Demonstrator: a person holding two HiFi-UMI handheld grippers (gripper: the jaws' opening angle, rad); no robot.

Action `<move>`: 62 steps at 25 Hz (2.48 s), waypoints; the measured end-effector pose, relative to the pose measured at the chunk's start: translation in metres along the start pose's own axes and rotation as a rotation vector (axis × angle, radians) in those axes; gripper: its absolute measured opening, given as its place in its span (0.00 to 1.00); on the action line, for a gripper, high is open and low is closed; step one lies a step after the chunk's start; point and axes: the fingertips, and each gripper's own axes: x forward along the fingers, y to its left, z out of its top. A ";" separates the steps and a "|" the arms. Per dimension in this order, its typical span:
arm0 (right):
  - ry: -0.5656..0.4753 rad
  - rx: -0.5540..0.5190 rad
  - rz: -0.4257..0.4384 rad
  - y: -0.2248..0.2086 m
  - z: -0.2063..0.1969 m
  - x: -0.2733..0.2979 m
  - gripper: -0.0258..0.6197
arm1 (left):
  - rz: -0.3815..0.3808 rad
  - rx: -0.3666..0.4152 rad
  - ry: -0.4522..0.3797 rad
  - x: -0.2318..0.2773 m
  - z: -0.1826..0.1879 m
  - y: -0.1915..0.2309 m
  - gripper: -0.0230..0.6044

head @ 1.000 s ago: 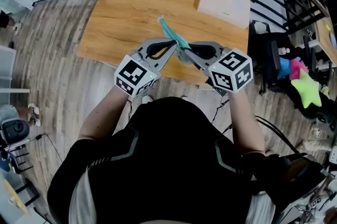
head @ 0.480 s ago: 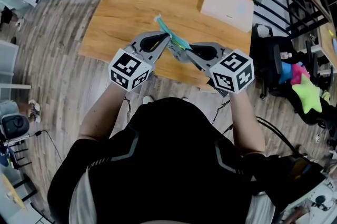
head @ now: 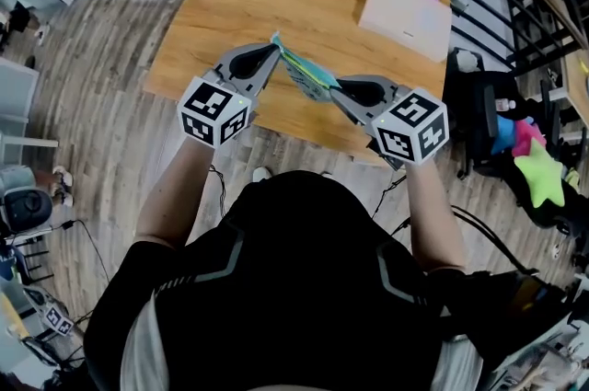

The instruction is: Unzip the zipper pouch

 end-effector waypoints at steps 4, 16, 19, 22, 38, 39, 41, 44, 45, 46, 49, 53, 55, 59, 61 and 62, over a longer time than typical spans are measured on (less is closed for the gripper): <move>0.004 -0.002 0.000 0.000 -0.001 0.001 0.12 | 0.040 -0.009 0.003 -0.007 -0.001 0.016 0.09; 0.009 0.021 -0.006 -0.009 -0.006 0.003 0.12 | 0.090 -0.029 0.016 -0.015 -0.009 0.036 0.09; 0.014 0.029 -0.016 -0.015 -0.009 0.002 0.12 | 0.088 -0.034 0.026 -0.011 -0.012 0.034 0.09; 0.018 0.042 -0.041 -0.027 -0.012 -0.001 0.12 | 0.082 -0.036 0.040 -0.002 -0.015 0.031 0.09; 0.061 0.087 -0.213 -0.154 -0.065 -0.022 0.12 | 0.037 -0.055 0.143 0.115 -0.045 0.003 0.09; 0.068 0.084 -0.219 -0.162 -0.070 -0.022 0.12 | 0.040 -0.055 0.154 0.124 -0.049 0.002 0.09; 0.076 0.078 -0.228 -0.179 -0.080 -0.021 0.12 | 0.047 -0.051 0.175 0.140 -0.056 -0.001 0.09; 0.081 0.066 -0.245 -0.204 -0.094 -0.017 0.12 | 0.058 -0.054 0.196 0.163 -0.066 -0.002 0.09; 0.082 0.054 -0.255 -0.212 -0.097 -0.016 0.12 | 0.063 -0.059 0.197 0.170 -0.067 -0.003 0.09; 0.083 0.040 -0.264 -0.220 -0.100 -0.014 0.12 | 0.069 -0.062 0.195 0.175 -0.069 -0.003 0.09; 0.079 0.010 -0.282 -0.235 -0.109 -0.009 0.12 | 0.084 -0.065 0.197 0.187 -0.076 -0.004 0.09; 0.104 0.029 -0.256 -0.232 -0.136 0.000 0.12 | 0.083 -0.080 0.253 0.188 -0.107 -0.010 0.09; 0.117 0.050 -0.233 -0.225 -0.151 0.005 0.12 | 0.078 -0.091 0.286 0.185 -0.125 -0.013 0.09; 0.149 0.118 -0.196 -0.211 -0.181 0.013 0.12 | 0.061 -0.106 0.350 0.177 -0.158 -0.024 0.09; 0.169 0.155 -0.180 -0.205 -0.194 0.016 0.12 | 0.051 -0.114 0.384 0.175 -0.173 -0.029 0.09; 0.180 0.170 -0.173 -0.202 -0.201 0.018 0.12 | 0.045 -0.117 0.403 0.173 -0.182 -0.032 0.09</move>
